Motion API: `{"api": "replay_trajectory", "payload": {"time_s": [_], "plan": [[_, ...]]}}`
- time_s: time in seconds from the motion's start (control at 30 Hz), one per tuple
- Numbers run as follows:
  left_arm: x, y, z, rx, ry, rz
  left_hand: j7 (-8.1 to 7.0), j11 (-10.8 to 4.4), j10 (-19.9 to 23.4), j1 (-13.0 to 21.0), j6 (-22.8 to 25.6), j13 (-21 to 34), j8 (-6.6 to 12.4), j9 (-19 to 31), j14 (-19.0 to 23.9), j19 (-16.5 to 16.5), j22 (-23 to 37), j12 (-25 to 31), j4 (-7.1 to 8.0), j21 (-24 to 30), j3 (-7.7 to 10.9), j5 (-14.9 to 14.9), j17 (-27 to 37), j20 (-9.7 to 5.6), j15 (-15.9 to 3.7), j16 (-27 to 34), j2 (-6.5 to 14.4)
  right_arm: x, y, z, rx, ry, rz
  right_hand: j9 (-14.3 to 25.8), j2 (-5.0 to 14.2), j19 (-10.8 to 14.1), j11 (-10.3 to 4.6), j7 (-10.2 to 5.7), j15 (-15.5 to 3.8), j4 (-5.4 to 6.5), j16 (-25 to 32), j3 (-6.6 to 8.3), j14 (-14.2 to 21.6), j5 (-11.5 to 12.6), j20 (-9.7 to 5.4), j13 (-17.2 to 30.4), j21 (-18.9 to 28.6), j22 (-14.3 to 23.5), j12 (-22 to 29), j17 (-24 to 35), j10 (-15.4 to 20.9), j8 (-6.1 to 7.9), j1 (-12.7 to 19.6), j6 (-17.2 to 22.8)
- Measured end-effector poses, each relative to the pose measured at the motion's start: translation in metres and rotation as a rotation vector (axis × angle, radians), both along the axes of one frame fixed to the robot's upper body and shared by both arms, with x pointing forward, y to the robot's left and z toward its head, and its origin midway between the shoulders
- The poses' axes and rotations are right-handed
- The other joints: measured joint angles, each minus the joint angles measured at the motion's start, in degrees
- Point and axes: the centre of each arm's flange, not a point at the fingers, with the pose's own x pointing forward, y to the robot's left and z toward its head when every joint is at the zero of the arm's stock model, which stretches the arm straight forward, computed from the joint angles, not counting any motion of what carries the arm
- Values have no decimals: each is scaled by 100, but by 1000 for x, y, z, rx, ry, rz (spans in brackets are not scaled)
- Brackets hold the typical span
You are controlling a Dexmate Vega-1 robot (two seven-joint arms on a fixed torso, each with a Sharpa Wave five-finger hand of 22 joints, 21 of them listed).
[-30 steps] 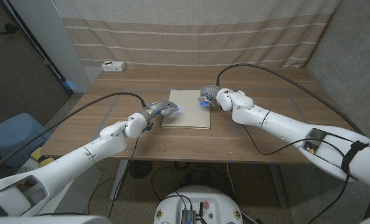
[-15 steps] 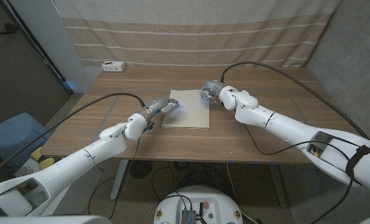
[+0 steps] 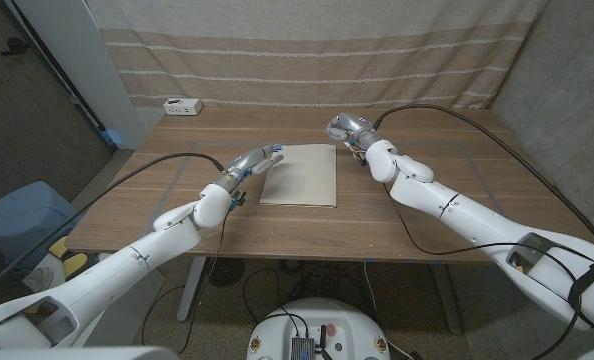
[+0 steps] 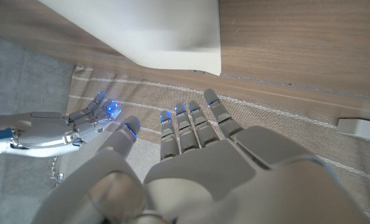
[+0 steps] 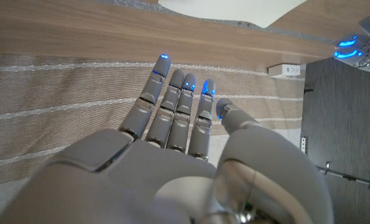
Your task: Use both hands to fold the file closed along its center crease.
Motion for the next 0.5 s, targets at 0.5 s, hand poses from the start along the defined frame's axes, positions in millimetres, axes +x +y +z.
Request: {"api": "replay_trajectory", "payload": {"time_s": [0.5], "plan": [[6, 26, 5, -226, 57, -99, -107, 33, -484, -74, -411, -27, 0, -28, -390, -223, 0, -20, -100, -134, -103, 0, -1, -18, 42, -44, -152, -13, -24, -1, 291, 42, 191, -1, -143, -582, 35, -30, 233, 189, -343, -372, -867, -21, 7, 0, -398, -38, -151, 27, -1083, -44, -585, -1199]]}}
